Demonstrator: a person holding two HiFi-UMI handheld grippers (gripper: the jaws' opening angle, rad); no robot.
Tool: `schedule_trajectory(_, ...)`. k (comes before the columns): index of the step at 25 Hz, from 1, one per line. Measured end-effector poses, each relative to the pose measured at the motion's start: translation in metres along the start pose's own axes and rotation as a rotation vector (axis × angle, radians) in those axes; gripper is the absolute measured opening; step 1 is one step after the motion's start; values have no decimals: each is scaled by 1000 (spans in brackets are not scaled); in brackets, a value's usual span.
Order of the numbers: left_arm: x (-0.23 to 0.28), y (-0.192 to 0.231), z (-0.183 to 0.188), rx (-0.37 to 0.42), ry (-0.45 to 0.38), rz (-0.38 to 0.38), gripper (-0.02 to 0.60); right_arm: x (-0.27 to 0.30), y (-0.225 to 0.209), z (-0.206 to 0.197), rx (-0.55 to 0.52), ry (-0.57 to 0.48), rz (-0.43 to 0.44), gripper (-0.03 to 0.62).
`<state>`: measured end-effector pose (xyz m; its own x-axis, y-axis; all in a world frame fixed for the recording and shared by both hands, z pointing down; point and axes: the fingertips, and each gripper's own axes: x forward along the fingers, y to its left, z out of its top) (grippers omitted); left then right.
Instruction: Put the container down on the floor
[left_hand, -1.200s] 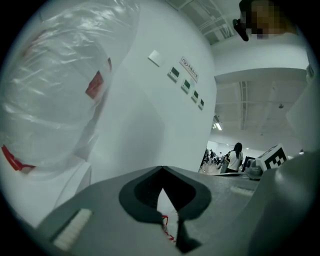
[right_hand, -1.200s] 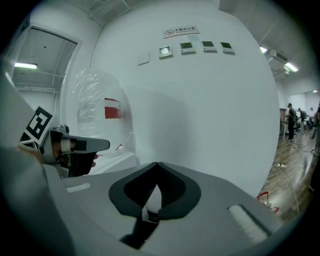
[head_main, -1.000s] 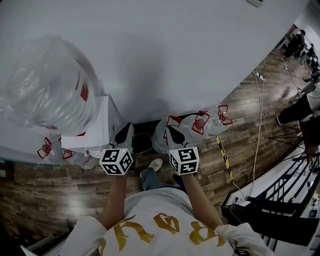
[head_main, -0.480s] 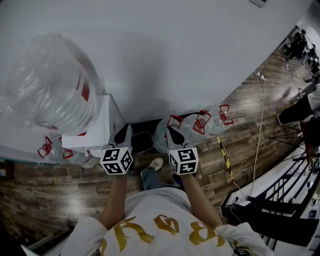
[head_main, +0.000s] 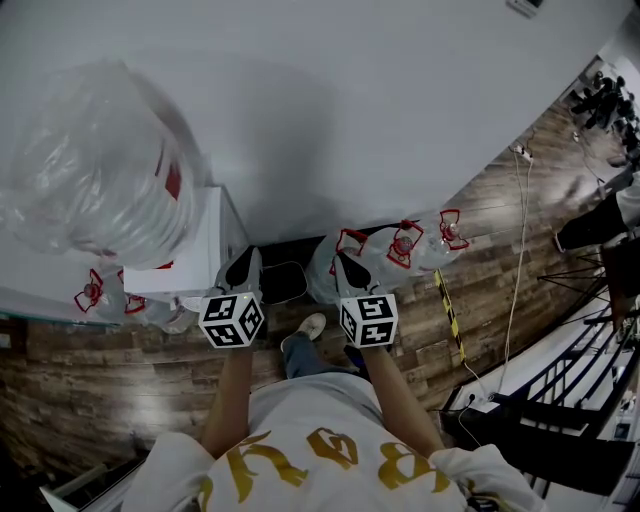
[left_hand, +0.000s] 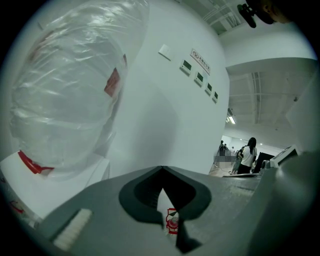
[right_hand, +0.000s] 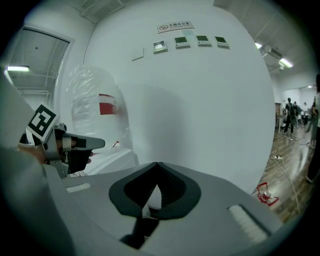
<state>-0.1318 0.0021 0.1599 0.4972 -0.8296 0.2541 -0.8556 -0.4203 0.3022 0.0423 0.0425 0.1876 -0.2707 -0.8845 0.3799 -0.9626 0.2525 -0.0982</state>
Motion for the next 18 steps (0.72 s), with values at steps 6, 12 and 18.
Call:
schedule_trajectory(6,0,7,-2,-16,2,15,0,6,0,-4,18,9,-10,25)
schedule_trajectory(12,-1,16,-4,-34,5,31,0,6,2,-8,21,18,-7,25)
schedule_trajectory(18,-2,23,-6,-46,9,43,0,8,2,-9,25,20,-7,25)
